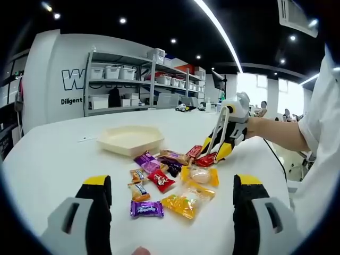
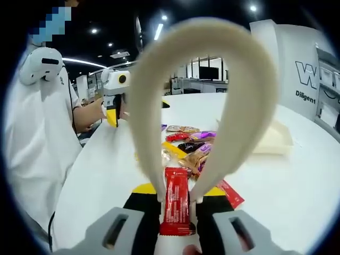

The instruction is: Place the target food into the container with the food tongs after gripping and lifting it, then release it inside without dropping or visibly crushing the food.

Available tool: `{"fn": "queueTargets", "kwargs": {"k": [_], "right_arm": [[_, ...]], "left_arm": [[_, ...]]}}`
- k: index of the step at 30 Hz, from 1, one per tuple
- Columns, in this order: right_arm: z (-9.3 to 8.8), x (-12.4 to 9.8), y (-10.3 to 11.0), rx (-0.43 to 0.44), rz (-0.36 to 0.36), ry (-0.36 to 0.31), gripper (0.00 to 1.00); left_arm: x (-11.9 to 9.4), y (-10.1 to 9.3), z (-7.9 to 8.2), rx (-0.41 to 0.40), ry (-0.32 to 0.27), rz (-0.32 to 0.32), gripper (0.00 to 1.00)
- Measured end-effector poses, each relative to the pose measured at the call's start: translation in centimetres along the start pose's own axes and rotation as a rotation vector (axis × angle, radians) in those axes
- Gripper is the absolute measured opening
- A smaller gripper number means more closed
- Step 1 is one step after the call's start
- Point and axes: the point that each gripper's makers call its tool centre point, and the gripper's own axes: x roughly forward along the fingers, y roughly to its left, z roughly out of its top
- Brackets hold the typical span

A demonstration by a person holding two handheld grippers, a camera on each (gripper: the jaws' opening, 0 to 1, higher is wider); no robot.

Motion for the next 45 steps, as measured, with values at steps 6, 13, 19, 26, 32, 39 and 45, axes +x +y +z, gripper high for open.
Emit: {"fn": "queueTargets", "kwargs": {"k": [6,13,19,26,32,39,45], "right_arm": [[0.1,0.2,0.2,-0.014,0.011,0.007,0.19],[0.5,0.1,0.0,-0.02,0.005,0.005,0.19],[1.1,-0.1,0.0,-0.031,0.006,0.005,0.19],[2.4,-0.2,-0.3,-0.053,0.007,0.005,0.19],[3.6,-0.5,-0.9,-0.076,0.009,0.011,0.19],[4.9,-0.8,-1.7,-0.097,0.015,0.017,0.19],[6.4,-0.8,-2.3,-0.12,0.022,0.015,0.19]], "left_arm": [[0.0,0.1,-0.1,-0.001,0.001,0.002,0.92],[-0.2,0.1,-0.1,-0.001,0.0,0.003,0.92],[-0.3,0.1,-0.1,-0.001,0.0,0.003,0.92],[-0.4,0.1,0.0,0.002,-0.004,0.005,0.92],[-0.7,0.2,0.0,0.004,-0.006,0.009,0.92],[-0.7,0.2,0.2,0.007,-0.01,0.013,0.92],[-0.8,0.3,0.2,0.009,-0.01,0.017,0.92]]}}
